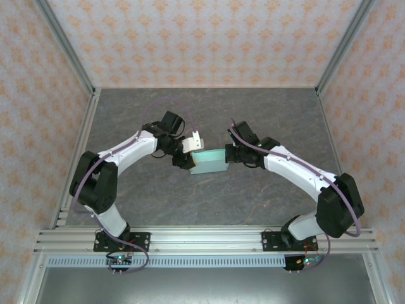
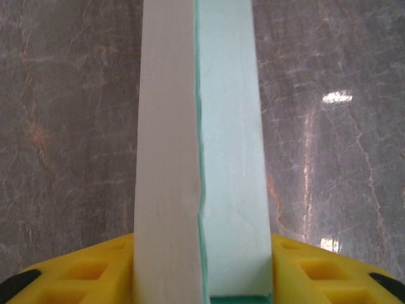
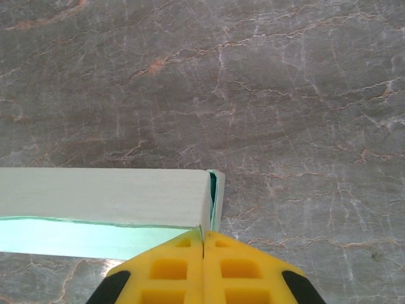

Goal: Fold the paper box

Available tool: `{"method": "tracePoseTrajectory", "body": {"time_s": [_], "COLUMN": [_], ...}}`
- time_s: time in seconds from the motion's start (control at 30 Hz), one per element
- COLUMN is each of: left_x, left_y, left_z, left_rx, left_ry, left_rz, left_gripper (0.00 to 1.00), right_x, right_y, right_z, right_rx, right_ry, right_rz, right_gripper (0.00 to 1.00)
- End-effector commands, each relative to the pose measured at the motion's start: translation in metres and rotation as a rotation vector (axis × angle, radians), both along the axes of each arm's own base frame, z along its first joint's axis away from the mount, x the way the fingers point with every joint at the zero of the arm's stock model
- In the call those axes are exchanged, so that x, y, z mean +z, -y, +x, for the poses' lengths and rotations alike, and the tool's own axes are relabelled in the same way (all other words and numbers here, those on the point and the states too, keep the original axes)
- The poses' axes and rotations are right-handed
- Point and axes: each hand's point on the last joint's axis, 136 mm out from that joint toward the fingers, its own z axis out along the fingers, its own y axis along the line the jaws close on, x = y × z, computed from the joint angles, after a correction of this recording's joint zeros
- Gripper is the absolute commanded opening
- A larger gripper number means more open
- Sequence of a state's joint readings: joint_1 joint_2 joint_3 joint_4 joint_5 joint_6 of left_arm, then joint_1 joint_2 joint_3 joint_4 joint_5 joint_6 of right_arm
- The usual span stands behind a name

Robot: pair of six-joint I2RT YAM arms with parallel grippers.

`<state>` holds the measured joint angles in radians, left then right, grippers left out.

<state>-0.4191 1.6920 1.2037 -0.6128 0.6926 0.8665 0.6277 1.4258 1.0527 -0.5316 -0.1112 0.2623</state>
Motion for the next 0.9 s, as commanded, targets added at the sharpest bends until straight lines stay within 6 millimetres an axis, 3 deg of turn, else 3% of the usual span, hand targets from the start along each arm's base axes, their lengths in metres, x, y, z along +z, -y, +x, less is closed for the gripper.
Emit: {"method": "tracePoseTrajectory", "body": {"time_s": [0.0, 0.37, 0.6, 0.87], "left_x": [-0.004, 0.012, 0.037, 0.058], "left_y": [-0.009, -0.014, -0.021, -0.028], "left_z": [0.004, 0.007, 0.006, 0.013], "left_rx": [0.050, 0.095, 0.172, 0.448], "left_ry": [-0.016, 0.009, 0.043, 0.025], "left_rz": [0.048, 0.004, -0.069, -0.154], "left_gripper": [0.54, 0.67, 0.72, 0.65], "right_x": [0.007, 0.009, 0.009, 0.011], "right_y": [0.011, 0.011, 0.010, 0.007], "right_z": [0.000, -0.001, -0.001, -0.001], "right_rx": [-0.035, -0.030, -0.029, -0.024], "right_ry": [0.027, 0.027, 0.029, 0.036], "right_rz": [-0.033, -0.047, -0.049, -0.049], "right_gripper": [0.02, 0.01, 0.01, 0.01]}}
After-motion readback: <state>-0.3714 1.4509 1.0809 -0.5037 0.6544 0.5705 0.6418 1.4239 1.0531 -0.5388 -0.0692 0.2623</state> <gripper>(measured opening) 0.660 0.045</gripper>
